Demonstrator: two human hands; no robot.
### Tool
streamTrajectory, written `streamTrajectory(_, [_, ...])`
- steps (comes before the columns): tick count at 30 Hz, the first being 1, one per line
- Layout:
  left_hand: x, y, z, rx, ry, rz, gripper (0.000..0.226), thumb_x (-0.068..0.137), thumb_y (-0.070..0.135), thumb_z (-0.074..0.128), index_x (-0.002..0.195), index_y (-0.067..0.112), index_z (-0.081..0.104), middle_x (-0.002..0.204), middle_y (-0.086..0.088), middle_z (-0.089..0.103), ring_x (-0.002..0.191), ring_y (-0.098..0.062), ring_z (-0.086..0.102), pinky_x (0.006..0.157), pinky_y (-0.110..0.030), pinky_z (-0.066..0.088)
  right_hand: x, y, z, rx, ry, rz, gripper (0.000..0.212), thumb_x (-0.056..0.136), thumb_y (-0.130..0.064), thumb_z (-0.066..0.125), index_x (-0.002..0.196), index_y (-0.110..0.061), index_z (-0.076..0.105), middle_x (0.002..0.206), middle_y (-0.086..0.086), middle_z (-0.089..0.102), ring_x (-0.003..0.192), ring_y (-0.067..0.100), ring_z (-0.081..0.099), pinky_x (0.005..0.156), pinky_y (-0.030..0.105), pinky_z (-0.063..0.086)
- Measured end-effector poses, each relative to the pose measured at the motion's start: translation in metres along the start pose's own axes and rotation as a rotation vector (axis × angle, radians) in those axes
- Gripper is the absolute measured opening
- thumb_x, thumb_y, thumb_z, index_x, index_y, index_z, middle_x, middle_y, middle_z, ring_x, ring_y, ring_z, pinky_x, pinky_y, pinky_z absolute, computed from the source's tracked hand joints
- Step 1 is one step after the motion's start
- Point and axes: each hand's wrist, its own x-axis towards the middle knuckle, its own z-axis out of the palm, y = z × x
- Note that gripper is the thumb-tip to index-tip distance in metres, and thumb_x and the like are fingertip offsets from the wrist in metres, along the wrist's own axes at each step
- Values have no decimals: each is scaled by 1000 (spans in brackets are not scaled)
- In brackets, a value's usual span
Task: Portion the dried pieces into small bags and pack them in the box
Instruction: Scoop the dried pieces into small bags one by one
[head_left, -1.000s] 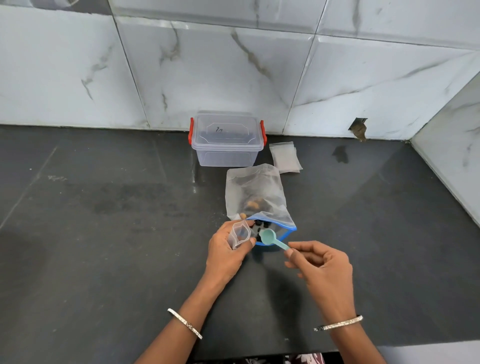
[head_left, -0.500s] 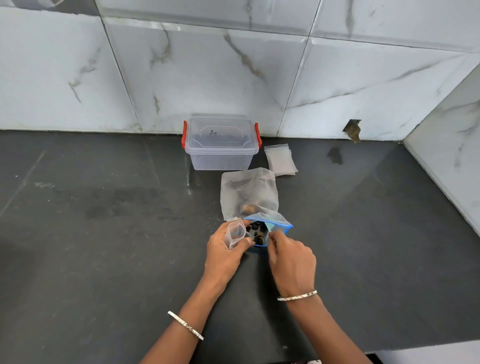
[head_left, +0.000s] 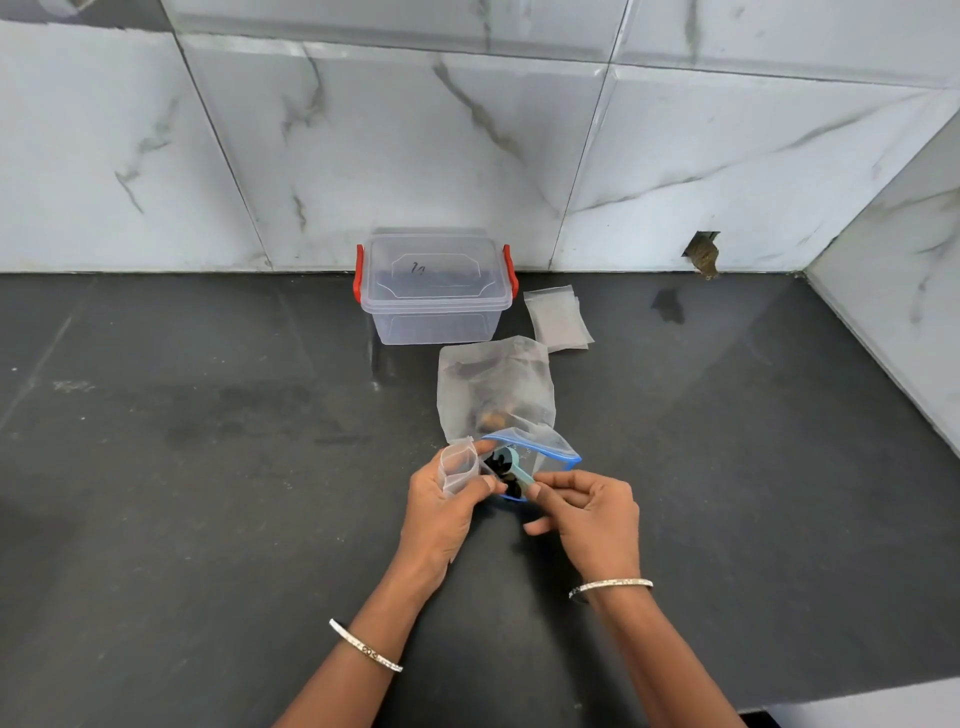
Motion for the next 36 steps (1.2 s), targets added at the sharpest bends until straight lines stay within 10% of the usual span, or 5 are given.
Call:
streamTrajectory(12, [2, 1, -2, -67, -1, -9, 49, 60, 16, 76, 109, 12, 77, 96, -14, 76, 86, -21, 68, 92, -39, 52, -1, 3, -1, 236, -21, 138, 10, 81, -4, 76, 90, -3, 73, 76, 13, 76, 51, 21, 68, 40, 14, 40])
streamTrajectory(26, [4, 0, -6, 177, -6, 39, 48, 74, 9, 77, 121, 17, 72, 116, -4, 76, 110, -22, 72, 102, -41, 53, -20, -19, -36, 404, -99, 197, 17, 79, -2, 73, 95, 4, 72, 88, 20, 75, 48, 16, 65, 36, 16, 30])
streamTrajectory(32, [7, -4, -2, 232, 11, 98, 54, 68, 27, 82, 118, 12, 68, 113, -8, 76, 109, -28, 72, 102, -50, 53, -35, -44, -27, 284, -183, -103, 10, 80, -1, 75, 90, -2, 74, 78, 13, 77, 49, 22, 68, 42, 15, 43])
streamTrajectory(36, [8, -4, -2, 215, 15, 104, 47, 62, 27, 86, 105, 14, 74, 105, -8, 77, 94, -22, 73, 91, -45, 56, -32, -31, -13, -570, 2, -749, 7, 88, -30, 66, 90, -31, 73, 68, -14, 71, 53, 7, 64, 50, 21, 48])
